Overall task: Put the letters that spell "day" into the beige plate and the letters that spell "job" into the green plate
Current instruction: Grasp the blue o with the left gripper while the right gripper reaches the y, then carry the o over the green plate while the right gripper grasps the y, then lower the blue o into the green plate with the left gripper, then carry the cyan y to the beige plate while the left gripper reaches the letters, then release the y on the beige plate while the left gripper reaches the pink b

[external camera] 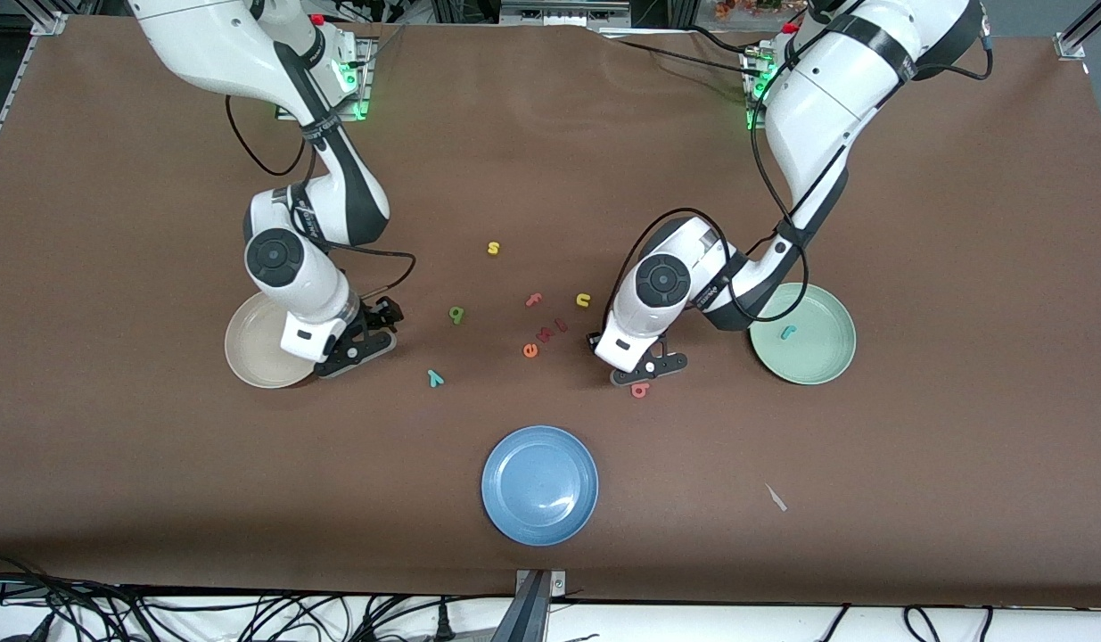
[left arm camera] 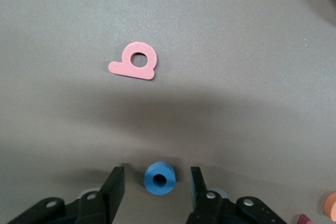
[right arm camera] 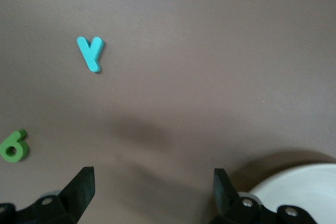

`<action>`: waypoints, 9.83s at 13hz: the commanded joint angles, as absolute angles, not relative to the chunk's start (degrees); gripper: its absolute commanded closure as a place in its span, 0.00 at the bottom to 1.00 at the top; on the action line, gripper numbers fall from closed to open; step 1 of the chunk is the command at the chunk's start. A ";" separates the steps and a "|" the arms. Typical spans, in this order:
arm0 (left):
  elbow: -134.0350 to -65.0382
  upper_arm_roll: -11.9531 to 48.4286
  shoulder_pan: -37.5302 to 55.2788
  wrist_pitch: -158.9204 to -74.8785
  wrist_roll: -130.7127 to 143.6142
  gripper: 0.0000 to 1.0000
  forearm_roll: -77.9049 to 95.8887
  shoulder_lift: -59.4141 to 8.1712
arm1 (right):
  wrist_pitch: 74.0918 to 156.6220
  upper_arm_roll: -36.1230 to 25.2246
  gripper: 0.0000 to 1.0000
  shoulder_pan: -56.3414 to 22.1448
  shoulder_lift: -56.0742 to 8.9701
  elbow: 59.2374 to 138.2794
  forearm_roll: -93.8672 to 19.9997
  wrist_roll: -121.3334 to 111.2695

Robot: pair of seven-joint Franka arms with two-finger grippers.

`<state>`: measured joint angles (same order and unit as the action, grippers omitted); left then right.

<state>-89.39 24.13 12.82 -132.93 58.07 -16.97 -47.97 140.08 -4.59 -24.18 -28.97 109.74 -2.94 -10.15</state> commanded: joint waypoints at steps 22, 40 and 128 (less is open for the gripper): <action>-87.89 24.08 11.69 -130.44 57.92 0.94 -18.81 -45.98 | 143.44 0.61 0.13 -24.43 -43.68 93.87 -3.60 -14.59; -103.52 24.70 -2.89 -116.28 29.64 0.94 -17.75 -28.58 | 141.59 1.76 0.49 -24.52 -44.65 92.02 -3.69 -14.41; -71.72 22.76 10.20 -121.46 105.12 0.10 -16.79 -54.84 | 130.07 -8.35 0.00 -25.39 -25.13 112.85 -14.24 11.12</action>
<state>-73.00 23.10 9.43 -121.57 102.97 -15.68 -53.75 128.99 -9.39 -24.23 -25.76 112.53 -13.44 4.40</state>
